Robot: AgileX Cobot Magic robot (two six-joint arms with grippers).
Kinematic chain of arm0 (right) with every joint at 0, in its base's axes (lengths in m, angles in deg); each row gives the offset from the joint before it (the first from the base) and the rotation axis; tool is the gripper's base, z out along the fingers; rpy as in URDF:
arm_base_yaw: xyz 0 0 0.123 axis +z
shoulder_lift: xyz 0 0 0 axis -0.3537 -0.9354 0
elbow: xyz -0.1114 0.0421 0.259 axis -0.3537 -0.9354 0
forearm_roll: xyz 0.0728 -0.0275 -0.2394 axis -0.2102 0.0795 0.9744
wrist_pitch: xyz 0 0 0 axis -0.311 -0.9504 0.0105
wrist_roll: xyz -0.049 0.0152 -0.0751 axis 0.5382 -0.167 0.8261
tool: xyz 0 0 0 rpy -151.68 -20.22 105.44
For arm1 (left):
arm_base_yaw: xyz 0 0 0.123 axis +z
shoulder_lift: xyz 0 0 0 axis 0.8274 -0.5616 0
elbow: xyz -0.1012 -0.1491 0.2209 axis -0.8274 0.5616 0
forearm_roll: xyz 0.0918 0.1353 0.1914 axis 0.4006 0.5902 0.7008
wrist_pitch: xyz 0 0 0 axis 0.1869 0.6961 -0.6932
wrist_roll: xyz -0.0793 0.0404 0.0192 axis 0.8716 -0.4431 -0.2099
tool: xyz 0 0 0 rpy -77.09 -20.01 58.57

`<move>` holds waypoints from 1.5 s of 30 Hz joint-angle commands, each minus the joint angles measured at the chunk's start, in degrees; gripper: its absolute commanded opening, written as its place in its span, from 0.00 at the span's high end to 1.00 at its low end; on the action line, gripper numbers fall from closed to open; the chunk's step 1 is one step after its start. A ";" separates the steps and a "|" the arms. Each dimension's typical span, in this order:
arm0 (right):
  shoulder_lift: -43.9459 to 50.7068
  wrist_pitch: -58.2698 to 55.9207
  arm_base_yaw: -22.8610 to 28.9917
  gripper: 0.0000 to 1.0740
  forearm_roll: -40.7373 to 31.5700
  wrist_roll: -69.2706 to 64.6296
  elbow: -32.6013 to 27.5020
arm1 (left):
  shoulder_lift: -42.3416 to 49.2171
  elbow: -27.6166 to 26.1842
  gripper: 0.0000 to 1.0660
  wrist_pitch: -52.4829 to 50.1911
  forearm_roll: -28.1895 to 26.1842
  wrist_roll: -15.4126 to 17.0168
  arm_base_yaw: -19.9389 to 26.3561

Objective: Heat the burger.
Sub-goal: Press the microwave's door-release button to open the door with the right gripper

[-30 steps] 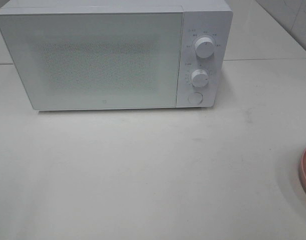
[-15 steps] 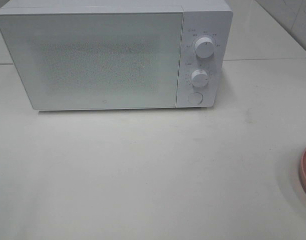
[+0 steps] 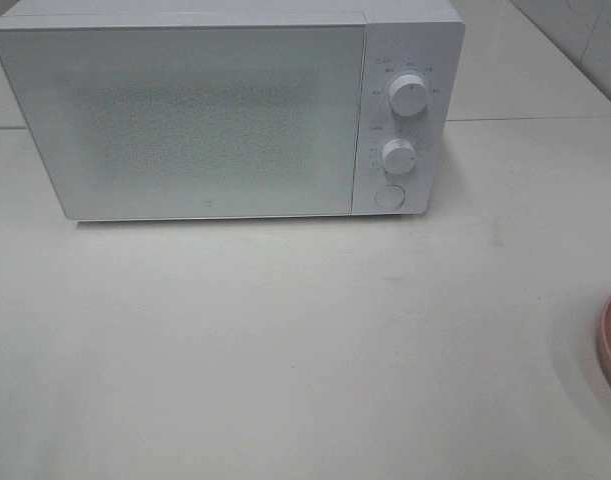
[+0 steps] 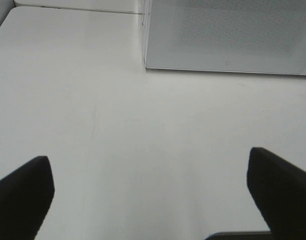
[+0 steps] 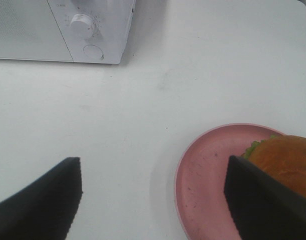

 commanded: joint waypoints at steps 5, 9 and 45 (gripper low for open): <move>-6.42 5.61 -0.29 0.29 0.17 -0.11 0.34 | 1.38 0.11 0.06 -0.97 -0.06 0.06 -0.06; -11.00 10.14 -0.29 0.29 0.17 -0.11 0.34 | 1.38 0.11 0.06 -0.97 -0.06 0.06 -0.06; -40.97 58.90 -0.23 0.29 -1.60 -0.97 -5.61 | 1.38 0.11 0.06 -0.97 -0.06 0.06 -0.06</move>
